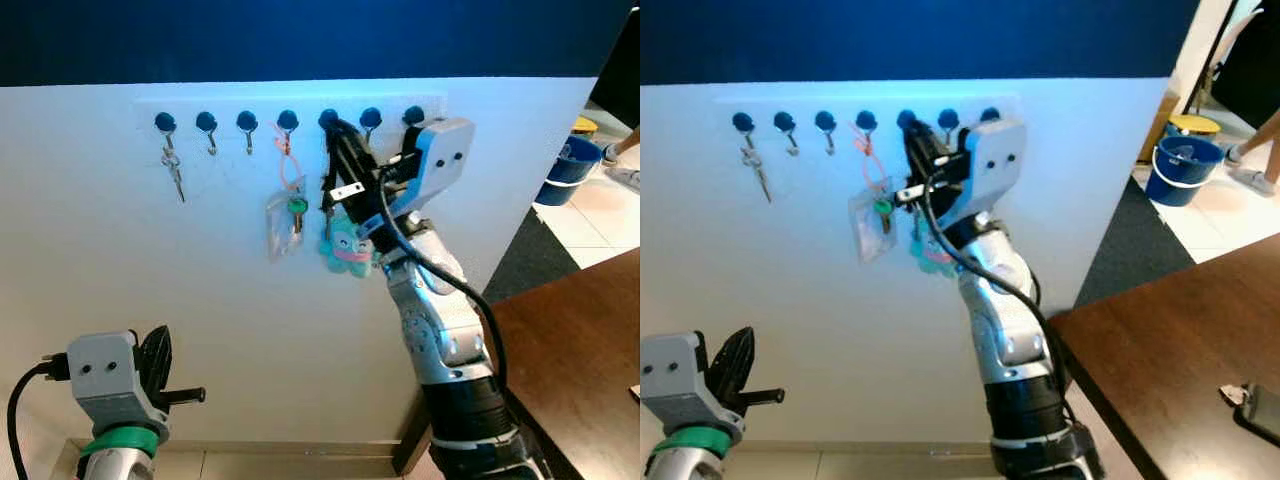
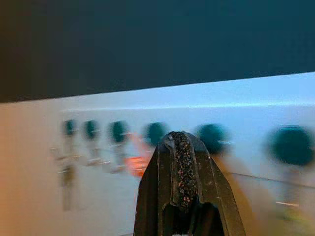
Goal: Hang keys on a hook
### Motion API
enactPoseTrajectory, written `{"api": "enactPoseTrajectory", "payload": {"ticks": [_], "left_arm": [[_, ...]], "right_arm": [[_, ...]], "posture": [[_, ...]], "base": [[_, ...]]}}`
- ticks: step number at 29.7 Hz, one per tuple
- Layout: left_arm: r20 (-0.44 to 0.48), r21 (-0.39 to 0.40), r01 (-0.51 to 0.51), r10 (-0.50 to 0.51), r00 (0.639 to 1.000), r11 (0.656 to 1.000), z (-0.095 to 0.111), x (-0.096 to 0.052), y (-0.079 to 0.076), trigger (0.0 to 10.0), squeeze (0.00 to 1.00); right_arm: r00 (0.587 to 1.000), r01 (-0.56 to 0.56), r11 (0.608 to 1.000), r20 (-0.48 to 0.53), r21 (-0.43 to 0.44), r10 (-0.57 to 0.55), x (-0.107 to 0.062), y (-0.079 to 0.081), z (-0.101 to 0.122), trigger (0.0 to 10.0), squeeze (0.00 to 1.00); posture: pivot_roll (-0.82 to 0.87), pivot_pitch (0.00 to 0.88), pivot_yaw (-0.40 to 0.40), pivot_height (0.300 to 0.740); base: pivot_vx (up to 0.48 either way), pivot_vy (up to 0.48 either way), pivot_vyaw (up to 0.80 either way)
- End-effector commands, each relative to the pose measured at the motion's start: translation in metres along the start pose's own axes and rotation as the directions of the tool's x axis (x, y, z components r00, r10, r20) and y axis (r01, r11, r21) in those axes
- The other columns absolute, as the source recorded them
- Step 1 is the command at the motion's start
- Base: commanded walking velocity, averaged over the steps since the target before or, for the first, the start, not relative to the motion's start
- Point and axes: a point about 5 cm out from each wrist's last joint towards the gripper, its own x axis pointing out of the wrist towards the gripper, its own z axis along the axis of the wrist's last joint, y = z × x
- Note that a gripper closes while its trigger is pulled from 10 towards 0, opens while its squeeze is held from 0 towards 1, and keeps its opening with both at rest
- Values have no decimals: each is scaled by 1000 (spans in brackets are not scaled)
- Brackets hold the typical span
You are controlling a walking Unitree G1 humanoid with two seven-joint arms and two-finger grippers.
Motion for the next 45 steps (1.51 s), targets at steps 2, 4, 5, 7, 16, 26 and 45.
{"api": "enactPoseTrajectory", "payload": {"ticks": [2,4,5,7,16,26,45], "left_arm": [[-17,8,-14,14,1000,1000,-1,-3,4,10000,0],[-17,8,-14,14,1000,1000,-1,-3,4,10000,0],[-18,8,-13,14,1000,1000,-2,-3,4,10000,0],[-18,8,-13,13,1000,1000,-2,-3,4,10000,0],[-16,6,-9,10,1000,1000,-2,-2,3,10000,0],[-18,7,-10,10,1000,1000,-2,-3,3,10000,0],[-18,8,6,-6,1000,1000,-2,-1,1,10000,0]], "right_arm": [[997,-78,997,-21,9,78,2,15,-4,10000,0],[995,-96,995,-33,1,96,1,18,-6,10000,0],[993,-112,994,-48,-12,112,0,20,-9,10000,0],[992,-116,993,-51,-18,115,0,20,-9,10000,0],[996,-82,996,-24,-30,82,3,16,-6,10000,0],[988,-75,995,-141,-65,65,-5,12,-24,10000,0],[952,7,997,-305,-77,-30,-34,-2,-55,10000,0]], "posture": [[-50,114,122,740],[-50,114,122,740],[-50,114,122,740],[-50,114,122,740],[-50,114,122,740],[-50,114,122,740],[-54,101,127,740]], "base": [[0,0,0],[0,0,0],[0,0,0],[0,0,0],[0,0,0],[0,0,0],[0,0,0]]}}
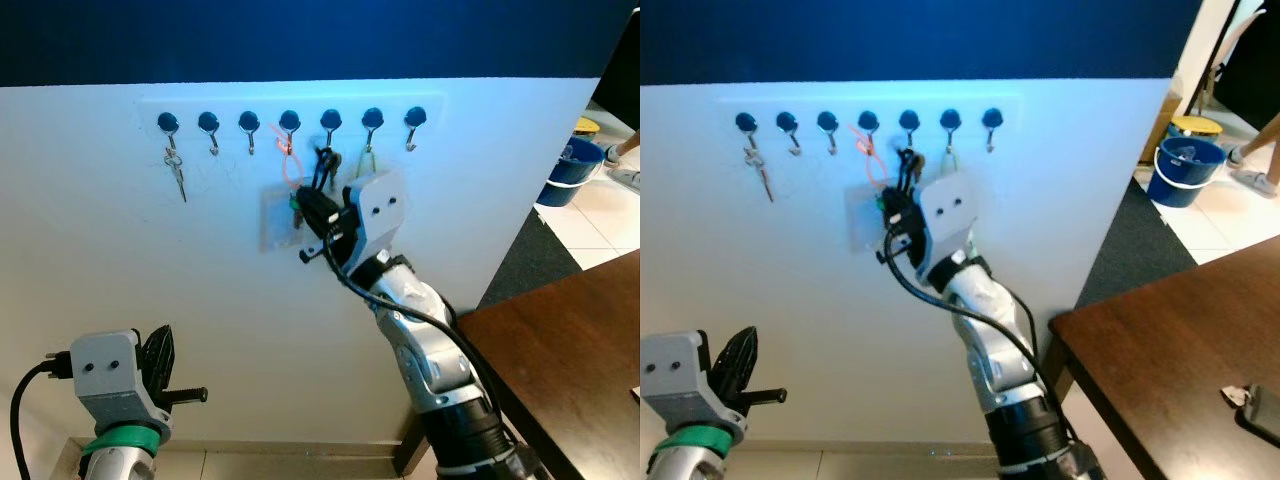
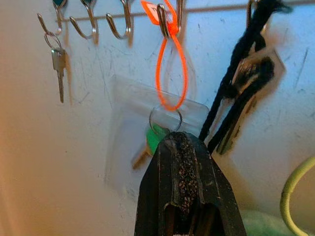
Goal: Hang keys on a hook
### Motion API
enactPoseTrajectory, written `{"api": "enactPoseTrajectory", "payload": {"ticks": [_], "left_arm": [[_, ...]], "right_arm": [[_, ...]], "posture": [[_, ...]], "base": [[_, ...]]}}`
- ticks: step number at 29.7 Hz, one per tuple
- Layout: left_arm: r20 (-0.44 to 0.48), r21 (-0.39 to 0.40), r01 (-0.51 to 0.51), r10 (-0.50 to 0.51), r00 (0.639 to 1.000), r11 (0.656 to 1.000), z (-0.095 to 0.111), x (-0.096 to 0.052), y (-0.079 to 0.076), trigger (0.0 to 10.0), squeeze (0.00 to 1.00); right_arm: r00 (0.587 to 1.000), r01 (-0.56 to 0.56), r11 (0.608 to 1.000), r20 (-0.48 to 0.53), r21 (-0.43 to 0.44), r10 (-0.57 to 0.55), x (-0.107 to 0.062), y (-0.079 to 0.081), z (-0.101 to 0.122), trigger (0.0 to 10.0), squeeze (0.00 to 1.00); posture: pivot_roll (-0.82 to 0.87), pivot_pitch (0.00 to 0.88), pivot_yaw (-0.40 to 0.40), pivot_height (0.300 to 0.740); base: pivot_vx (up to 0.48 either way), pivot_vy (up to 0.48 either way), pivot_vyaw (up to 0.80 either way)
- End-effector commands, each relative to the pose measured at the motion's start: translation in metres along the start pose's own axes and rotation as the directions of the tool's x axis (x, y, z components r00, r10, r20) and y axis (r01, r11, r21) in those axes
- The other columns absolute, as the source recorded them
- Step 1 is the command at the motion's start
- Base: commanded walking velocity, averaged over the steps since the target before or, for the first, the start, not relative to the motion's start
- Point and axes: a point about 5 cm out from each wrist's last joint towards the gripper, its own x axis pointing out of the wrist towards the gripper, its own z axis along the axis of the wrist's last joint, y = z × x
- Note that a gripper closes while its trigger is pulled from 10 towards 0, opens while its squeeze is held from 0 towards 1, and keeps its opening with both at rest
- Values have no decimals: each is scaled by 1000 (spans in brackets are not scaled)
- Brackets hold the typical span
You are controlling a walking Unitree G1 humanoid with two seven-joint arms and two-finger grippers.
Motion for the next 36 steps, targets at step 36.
{"api": "enactPoseTrajectory", "payload": {"ticks": [36], "left_arm": [[214,-162,540,-505,836,826,41,-25,-57,10000,0]], "right_arm": [[999,33,999,-10,29,-32,-1,1,-4,10000,0]], "posture": [[-48,109,122,740]], "base": [[0,0,0]]}}
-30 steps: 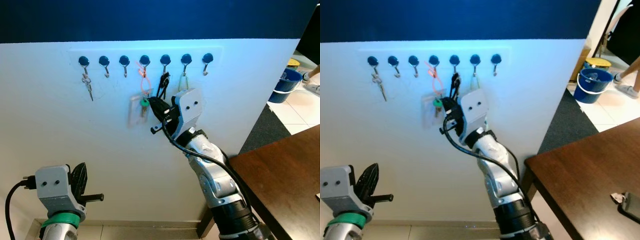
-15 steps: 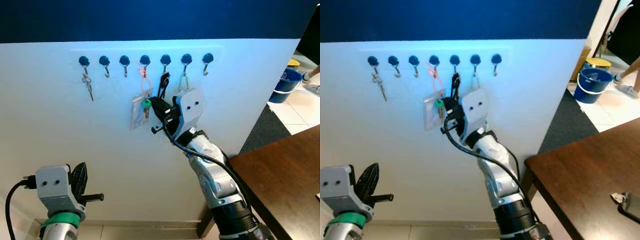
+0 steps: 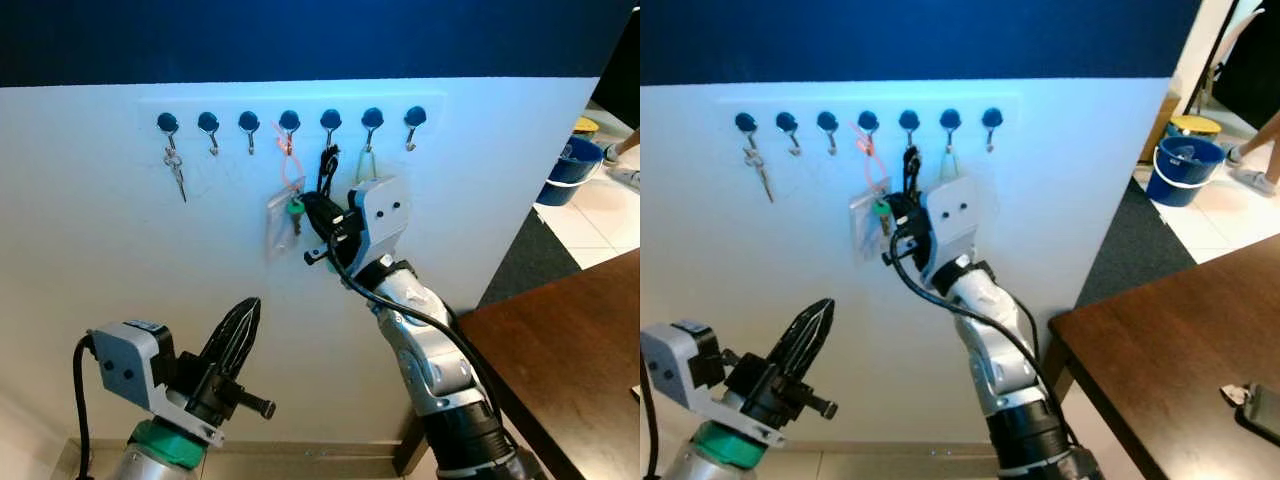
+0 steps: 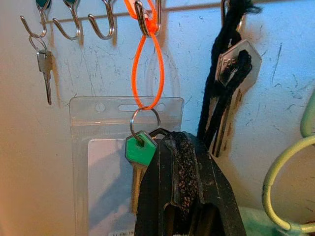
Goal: Hang keys on a hook
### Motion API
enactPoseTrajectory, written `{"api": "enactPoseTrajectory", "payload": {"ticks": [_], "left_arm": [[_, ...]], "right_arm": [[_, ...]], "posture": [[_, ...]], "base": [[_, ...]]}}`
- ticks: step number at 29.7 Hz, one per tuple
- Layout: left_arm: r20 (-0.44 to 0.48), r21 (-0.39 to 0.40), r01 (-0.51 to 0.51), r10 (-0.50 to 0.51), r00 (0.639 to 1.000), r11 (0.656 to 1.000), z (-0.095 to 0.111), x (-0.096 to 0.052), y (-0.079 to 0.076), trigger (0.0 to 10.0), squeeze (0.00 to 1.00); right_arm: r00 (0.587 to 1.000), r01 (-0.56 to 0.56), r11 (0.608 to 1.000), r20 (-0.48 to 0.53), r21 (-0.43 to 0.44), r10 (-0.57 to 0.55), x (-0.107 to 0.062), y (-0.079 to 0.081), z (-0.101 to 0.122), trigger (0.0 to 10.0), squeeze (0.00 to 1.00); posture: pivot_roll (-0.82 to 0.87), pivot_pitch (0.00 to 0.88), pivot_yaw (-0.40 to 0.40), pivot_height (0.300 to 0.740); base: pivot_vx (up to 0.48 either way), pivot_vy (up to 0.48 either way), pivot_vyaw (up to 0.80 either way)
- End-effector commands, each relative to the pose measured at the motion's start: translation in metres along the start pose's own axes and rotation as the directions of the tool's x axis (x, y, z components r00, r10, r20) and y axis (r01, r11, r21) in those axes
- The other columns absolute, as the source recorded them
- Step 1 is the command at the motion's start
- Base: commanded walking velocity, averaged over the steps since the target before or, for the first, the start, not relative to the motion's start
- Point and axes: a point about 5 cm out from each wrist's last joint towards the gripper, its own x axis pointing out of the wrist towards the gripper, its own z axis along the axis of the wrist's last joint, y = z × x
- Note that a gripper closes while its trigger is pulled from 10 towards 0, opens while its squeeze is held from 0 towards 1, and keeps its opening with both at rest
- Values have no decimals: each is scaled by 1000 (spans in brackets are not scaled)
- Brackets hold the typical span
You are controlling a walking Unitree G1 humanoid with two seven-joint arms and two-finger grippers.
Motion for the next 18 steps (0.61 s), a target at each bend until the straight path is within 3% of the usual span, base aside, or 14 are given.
{"api": "enactPoseTrajectory", "payload": {"ticks": [1,8,9,11,12,18], "left_arm": [[-20,13,-1,2,1000,1000,-3,-1,0,10000,0],[-16,30,-51,51,999,998,-2,-4,11,10000,0],[-15,35,-57,57,998,998,-2,-5,13,10000,0],[-15,37,-58,58,998,998,-1,-5,13,10000,0],[-15,39,-59,60,998,997,-1,-5,14,10000,0],[-16,37,-62,63,998,997,-1,-5,14,10000,0]], "right_arm": [[1000,-6,1000,-13,16,7,0,4,-3,10000,0],[1000,-6,1000,-8,23,7,1,4,-2,10000,0],[1000,-7,1000,-6,27,7,1,4,-2,10000,51],[1000,-7,1000,-5,30,7,1,4,-2,10000,51],[1000,-10,999,0,38,10,1,5,-1,10000,1000],[1000,-3,999,12,48,2,1,4,0,10000,1000]], "posture": [[-48,109,122,740],[-48,109,122,740],[-48,109,122,740],[-48,109,122,740],[-48,109,122,740],[-48,109,122,740]], "base": [[0,0,0],[0,0,0],[0,0,0],[0,0,0],[0,0,0],[0,0,0]]}}
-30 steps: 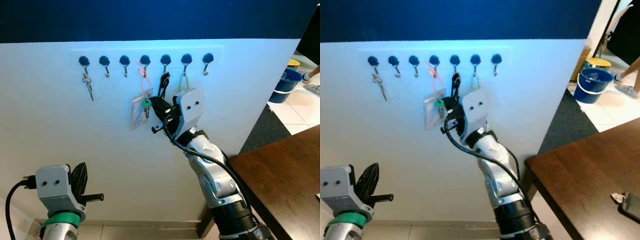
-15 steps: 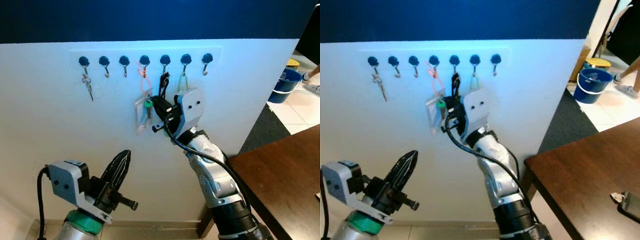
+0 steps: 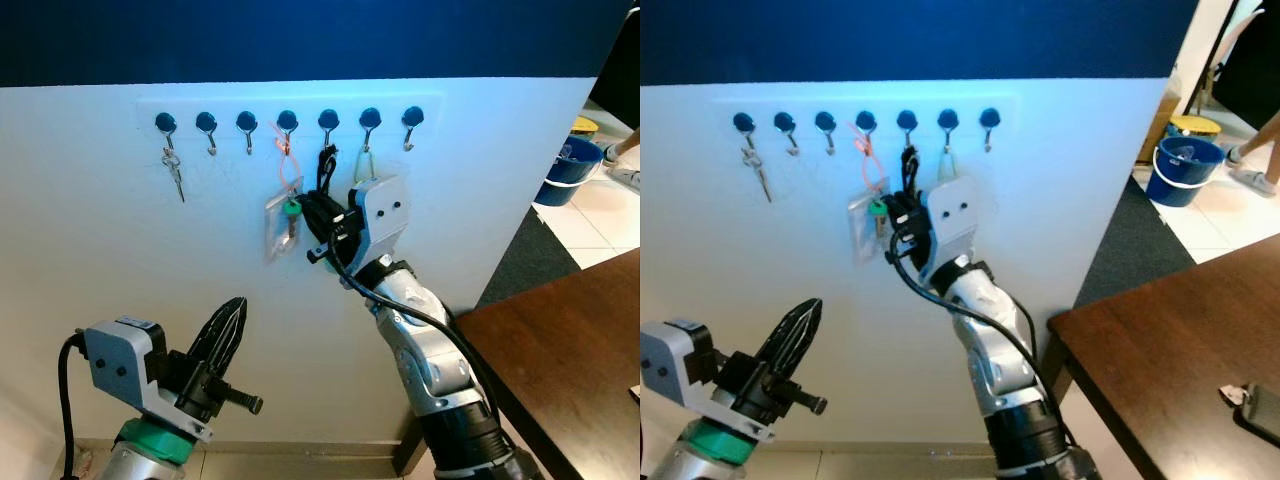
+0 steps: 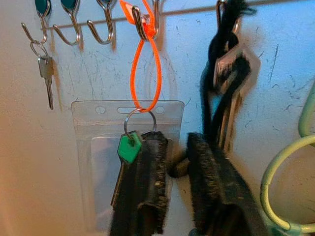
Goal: Hang keys on a hook
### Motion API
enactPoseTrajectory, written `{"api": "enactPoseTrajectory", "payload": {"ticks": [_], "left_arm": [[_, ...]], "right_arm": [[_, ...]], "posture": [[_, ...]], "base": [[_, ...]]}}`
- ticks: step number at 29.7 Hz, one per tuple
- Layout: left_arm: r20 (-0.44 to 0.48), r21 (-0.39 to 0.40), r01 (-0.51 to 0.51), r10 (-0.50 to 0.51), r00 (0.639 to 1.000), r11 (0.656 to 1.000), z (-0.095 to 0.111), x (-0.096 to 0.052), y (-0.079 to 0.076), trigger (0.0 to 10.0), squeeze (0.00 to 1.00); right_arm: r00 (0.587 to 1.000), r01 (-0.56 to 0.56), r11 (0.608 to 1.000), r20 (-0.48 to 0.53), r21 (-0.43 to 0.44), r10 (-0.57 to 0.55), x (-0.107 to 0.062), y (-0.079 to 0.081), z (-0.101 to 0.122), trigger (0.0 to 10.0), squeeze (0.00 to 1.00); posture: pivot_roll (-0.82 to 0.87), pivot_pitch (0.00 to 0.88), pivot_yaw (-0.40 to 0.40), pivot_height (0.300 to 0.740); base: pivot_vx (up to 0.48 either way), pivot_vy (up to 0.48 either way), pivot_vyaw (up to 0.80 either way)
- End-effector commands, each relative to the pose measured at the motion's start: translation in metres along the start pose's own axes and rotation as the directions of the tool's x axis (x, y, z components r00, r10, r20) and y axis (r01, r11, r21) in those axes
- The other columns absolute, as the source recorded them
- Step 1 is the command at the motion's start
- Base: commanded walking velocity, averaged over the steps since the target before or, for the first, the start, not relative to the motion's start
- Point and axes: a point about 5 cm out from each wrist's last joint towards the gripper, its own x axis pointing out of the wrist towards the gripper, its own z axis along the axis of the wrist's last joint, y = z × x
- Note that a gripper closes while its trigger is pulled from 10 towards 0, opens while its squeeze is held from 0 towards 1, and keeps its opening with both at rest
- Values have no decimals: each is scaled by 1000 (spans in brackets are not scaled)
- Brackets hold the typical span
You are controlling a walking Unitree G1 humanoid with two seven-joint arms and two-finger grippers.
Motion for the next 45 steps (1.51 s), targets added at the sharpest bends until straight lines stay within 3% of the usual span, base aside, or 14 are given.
{"api": "enactPoseTrajectory", "payload": {"ticks": [1,9,14,16,37,43,45], "left_arm": [[-22,-1,-20,20,1000,1000,-4,-3,3,10000,0],[-20,-12,-27,26,999,1000,-4,-4,4,10000,0],[-39,-39,-45,43,998,998,-8,-13,7,10000,0],[-39,-39,-45,43,998,998,-8,-13,7,10000,0],[-49,-20,-65,64,997,998,-14,-12,11,10000,0],[-50,-15,-68,67,997,998,-15,-11,12,10000,0],[-77,19,-96,98,992,995,-20,-12,17,10000,0]], "right_arm": [[1000,-8,999,14,31,7,-1,2,1,10000,27],[997,-38,998,73,59,34,-9,8,6,10000,0],[992,-23,996,123,91,11,-29,16,7,10000,0],[992,-23,996,123,91,11,-29,16,7,10000,0],[999,7,996,44,90,-11,-65,18,-7,10000,0],[999,32,995,38,91,-35,-69,17,-9,10000,0],[999,29,997,-16,78,-28,-74,17,-20,10000,0]], "posture": [[-48,109,122,740],[-48,109,125,740],[-55,92,136,740],[-55,92,136,740],[-72,68,135,740],[-74,65,137,740],[-75,62,139,740]], "base": [[0,0,0],[0,0,0],[0,0,0],[0,0,0],[0,0,0],[0,0,0],[0,0,0]]}}
